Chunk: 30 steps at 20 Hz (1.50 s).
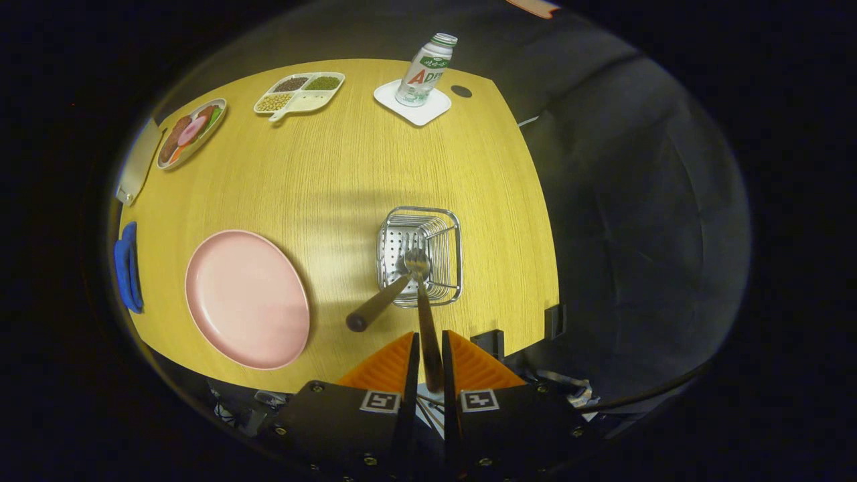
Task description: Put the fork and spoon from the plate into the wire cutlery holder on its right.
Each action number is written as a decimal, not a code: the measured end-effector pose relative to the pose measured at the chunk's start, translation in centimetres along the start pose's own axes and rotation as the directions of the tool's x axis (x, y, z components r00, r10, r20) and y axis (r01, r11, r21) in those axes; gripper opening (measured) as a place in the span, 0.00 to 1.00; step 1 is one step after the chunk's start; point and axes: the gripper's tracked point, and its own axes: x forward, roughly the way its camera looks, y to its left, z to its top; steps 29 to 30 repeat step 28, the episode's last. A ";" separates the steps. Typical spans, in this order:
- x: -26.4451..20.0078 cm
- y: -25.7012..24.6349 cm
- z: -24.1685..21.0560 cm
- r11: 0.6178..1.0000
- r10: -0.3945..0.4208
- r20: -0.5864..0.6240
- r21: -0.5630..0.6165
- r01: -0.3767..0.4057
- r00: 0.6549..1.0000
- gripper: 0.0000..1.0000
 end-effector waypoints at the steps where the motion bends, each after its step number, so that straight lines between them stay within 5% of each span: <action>1: 0.0 0.0 0.1 1.000 0.000 0.007 0.002 0.000 1.000 0.18; 8: -1.3 1.0 0.9 1.000 0.026 0.069 0.002 -0.026 0.997 0.19; 13: -4.4 1.2 5.3 0.999 0.020 0.320 0.026 -0.030 0.947 0.19; 16: -8.5 0.8 8.7 0.996 0.001 0.525 0.074 -0.046 0.851 0.19; 19: -13.7 0.2 11.3 0.988 -0.016 0.707 0.121 -0.098 0.707 0.18; 24: -20.8 -0.2 13.1 0.978 -0.022 0.861 0.125 -0.169 0.508 0.18; 27: -23.4 -0.5 12.9 0.967 -0.034 0.901 0.139 -0.212 0.433 0.18; 30: -23.8 -0.8 12.7 0.965 -0.041 0.902 0.147 -0.216 0.430 0.18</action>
